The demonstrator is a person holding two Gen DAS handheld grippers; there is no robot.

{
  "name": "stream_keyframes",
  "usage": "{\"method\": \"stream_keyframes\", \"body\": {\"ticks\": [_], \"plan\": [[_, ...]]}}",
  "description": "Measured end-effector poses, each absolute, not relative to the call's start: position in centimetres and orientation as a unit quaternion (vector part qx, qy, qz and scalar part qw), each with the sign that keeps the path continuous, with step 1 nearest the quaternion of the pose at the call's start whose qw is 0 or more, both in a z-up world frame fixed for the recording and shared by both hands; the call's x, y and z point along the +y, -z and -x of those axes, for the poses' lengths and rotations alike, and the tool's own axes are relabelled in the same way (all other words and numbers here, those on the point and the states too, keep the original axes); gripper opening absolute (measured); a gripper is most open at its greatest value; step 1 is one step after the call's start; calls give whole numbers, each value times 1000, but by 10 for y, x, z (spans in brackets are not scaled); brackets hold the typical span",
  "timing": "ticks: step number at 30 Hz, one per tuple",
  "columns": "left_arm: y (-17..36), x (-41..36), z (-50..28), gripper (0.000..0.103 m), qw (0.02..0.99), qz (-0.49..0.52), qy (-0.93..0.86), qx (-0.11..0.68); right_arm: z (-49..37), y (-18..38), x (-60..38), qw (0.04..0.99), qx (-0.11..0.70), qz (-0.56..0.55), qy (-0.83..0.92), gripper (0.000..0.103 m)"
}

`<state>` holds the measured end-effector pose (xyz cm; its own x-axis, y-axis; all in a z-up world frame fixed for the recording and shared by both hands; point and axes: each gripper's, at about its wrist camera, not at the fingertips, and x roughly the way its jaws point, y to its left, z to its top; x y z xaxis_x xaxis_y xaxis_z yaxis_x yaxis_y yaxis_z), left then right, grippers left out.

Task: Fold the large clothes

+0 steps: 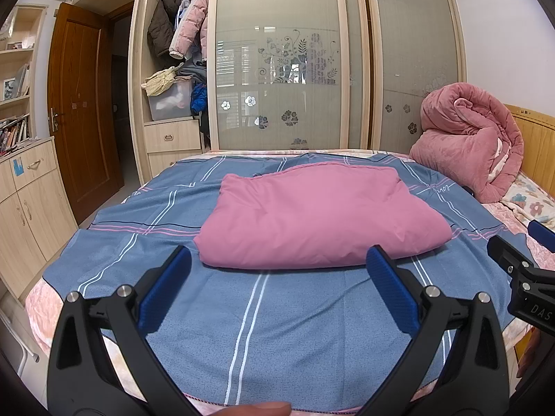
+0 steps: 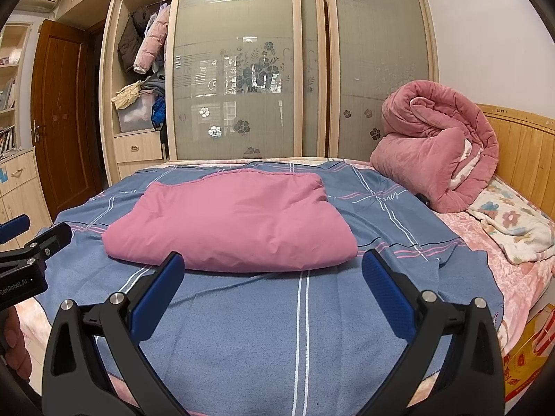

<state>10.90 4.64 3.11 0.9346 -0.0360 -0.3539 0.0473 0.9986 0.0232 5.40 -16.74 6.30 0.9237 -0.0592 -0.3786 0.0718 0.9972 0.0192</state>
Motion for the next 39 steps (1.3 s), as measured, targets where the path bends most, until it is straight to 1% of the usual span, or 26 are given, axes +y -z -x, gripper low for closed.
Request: {"method": "stream_keyframes", "body": {"ticks": [39], "plan": [[-30, 45, -111, 101, 984, -19, 22, 178, -53, -60, -173, 980, 196, -13, 32, 102]]}}
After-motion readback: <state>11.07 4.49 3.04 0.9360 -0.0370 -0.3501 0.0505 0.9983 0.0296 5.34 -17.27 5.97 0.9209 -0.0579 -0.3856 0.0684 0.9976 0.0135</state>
